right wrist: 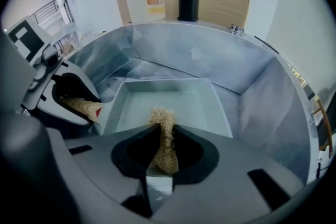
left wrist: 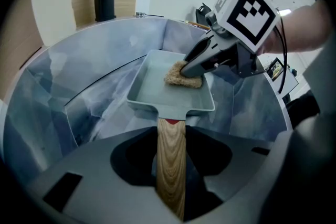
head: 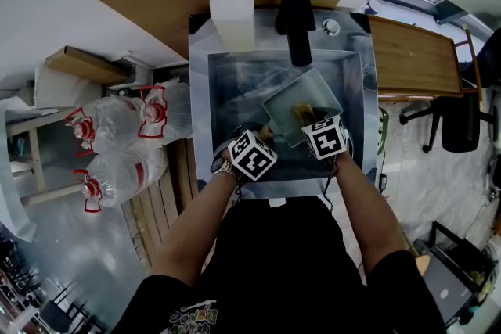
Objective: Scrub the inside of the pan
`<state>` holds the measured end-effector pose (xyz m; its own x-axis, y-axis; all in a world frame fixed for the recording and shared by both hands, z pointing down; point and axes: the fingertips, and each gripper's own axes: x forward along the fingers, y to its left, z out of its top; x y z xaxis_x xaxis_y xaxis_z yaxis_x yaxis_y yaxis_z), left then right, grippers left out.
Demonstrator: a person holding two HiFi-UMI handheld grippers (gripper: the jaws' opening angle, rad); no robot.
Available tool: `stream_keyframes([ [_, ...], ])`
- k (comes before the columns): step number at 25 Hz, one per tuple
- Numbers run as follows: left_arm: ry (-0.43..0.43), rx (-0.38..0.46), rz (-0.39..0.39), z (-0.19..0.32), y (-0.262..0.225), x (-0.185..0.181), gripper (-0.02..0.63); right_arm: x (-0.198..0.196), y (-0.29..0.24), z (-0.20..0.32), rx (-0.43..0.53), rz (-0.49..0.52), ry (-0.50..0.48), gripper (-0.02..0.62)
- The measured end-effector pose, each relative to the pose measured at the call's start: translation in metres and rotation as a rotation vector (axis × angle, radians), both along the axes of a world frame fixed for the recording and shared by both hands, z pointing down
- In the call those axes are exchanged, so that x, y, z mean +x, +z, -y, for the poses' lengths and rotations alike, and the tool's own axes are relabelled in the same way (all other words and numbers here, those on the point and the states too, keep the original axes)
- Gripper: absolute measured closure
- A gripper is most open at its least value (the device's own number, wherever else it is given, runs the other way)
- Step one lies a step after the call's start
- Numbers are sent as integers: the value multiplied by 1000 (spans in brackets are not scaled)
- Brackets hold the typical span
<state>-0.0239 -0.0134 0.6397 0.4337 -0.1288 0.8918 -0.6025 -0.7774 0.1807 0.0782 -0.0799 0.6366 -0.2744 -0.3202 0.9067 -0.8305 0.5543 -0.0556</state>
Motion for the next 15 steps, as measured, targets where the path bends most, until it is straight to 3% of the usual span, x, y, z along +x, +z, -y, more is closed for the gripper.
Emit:
stream_keyframes([
  [8,-1,0,1,0,0,0,434,26,4,16,54,-100,-23,514],
  [15,-2,0,1,0,0,-1,434,45,3,28,74,-147,32,515],
])
